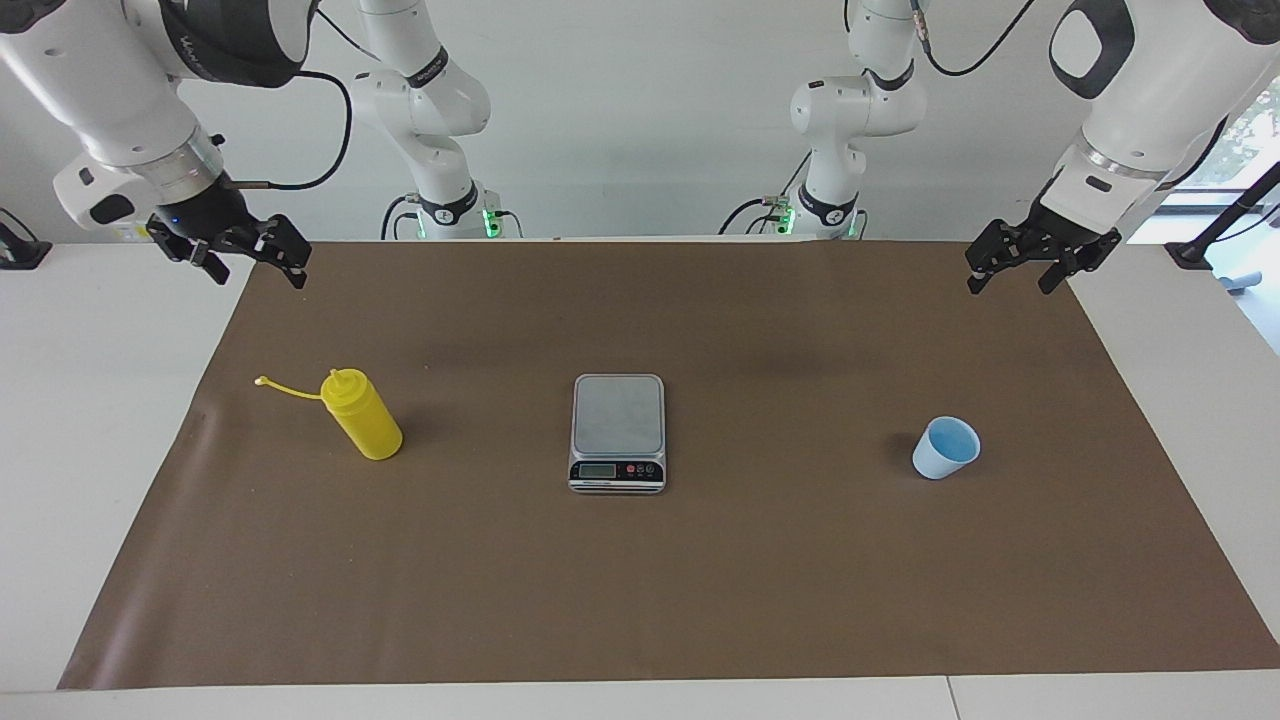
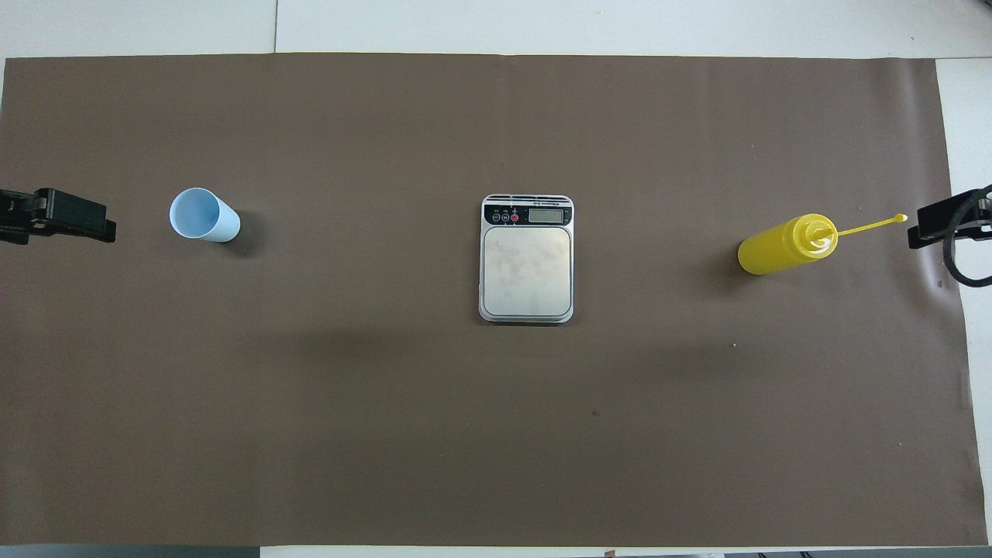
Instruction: Pour seasoning into cup on scale with both arms
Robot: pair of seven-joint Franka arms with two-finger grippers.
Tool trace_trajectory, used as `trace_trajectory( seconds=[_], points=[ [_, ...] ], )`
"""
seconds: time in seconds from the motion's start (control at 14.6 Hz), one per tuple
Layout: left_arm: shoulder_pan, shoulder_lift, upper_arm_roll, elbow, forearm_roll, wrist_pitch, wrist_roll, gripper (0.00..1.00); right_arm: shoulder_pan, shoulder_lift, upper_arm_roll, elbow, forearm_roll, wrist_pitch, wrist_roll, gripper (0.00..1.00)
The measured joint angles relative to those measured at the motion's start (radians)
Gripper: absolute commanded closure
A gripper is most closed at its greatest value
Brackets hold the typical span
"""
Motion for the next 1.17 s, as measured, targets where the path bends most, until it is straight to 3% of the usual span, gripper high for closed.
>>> trace_trajectory(
  seconds=[0.48, 1.17],
  points=[
    [0.0, 0.0, 0.001, 0.0, 0.0, -0.004, 0.0, 0.0, 0.0, 0.0, 0.0, 0.0, 0.0, 0.003, 0.0, 0.0],
    [0.0, 0.0, 0.001, 0.0, 0.0, -0.005, 0.0, 0.0, -0.03, 0.002, -0.003, -0.001, 0.0, 0.191, 0.0, 0.0]
  ],
)
